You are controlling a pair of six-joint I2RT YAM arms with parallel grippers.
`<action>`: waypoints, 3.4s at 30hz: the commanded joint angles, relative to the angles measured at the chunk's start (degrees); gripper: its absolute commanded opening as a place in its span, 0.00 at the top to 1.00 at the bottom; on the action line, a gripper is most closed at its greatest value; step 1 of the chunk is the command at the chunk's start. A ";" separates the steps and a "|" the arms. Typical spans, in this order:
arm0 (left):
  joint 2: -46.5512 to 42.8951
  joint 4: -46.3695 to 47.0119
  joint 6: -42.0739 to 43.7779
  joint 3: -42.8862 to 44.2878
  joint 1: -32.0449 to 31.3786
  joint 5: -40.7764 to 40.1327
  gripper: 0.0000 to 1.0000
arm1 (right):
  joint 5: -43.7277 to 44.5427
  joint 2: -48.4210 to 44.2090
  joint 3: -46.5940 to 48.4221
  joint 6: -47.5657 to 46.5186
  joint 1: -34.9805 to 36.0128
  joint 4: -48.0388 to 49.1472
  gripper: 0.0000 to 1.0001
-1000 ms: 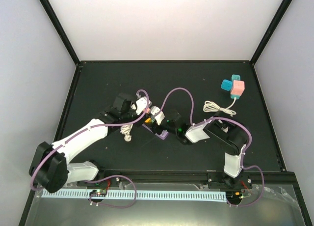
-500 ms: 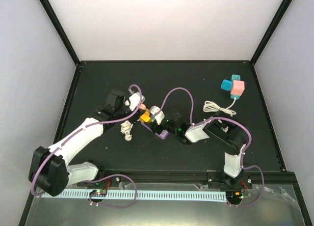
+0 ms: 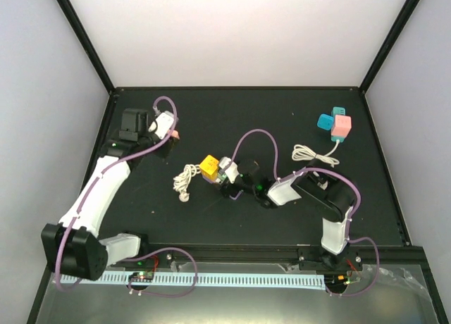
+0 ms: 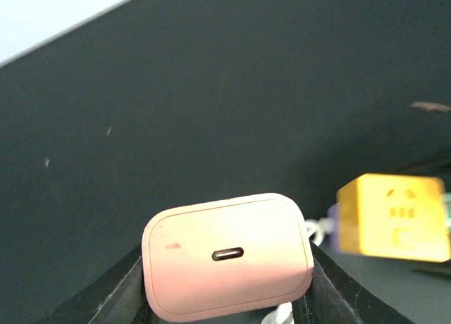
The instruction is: Pull the plug off the socket
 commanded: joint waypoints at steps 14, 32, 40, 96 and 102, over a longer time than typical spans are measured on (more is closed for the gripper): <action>22.28 -30.51 16.36 15.15 26.08 -7.23 0.79 | -2.24 -7.48 -1.97 -2.47 -0.47 -3.55 0.00; 36.47 -31.10 22.10 14.93 30.63 -18.22 0.73 | -4.56 -18.47 -2.48 -3.22 -0.50 -8.64 0.00; 41.94 -31.27 20.98 16.97 30.63 -17.19 0.61 | -5.30 -22.48 -1.82 -4.29 -0.54 -11.90 0.00; 15.20 -29.13 64.52 15.57 -26.70 5.31 0.27 | -49.70 -15.33 -8.06 41.14 -17.38 -14.13 0.49; 22.38 -26.59 63.66 20.45 -31.34 0.38 0.33 | -48.27 -13.22 -9.57 45.10 -17.41 -8.59 0.61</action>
